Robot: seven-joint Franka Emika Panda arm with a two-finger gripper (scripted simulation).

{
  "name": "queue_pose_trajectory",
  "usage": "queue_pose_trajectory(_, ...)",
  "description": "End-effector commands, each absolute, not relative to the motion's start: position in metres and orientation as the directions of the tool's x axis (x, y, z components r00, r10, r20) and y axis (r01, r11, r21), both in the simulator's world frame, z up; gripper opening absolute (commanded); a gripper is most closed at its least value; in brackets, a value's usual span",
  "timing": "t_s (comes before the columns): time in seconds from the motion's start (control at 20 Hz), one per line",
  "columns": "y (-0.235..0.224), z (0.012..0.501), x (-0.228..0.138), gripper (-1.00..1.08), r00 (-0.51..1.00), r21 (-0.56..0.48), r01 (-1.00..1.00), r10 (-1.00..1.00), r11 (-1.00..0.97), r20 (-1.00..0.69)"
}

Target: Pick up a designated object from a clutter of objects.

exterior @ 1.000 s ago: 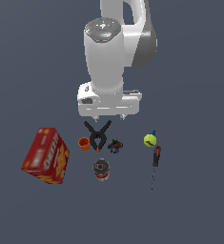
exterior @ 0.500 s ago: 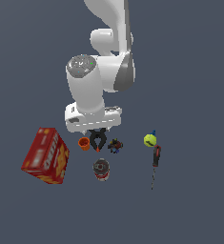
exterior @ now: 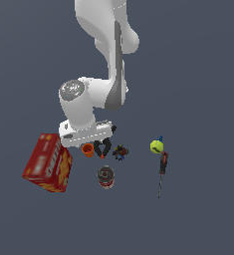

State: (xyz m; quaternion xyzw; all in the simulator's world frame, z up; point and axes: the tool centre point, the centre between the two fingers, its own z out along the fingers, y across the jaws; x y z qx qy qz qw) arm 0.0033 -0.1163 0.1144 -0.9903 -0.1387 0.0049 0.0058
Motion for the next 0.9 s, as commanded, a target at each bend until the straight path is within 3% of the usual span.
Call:
queue_pose_trajectory(0.0, -0.125, 0.104, 0.001, 1.00, 0.955, -0.008, 0.296, 0.296, -0.955, -0.004)
queue_pose_trajectory(0.85, -0.138, 0.072, -0.004, 1.00, 0.947, -0.001, 0.322, 0.322, -0.947, -0.001)
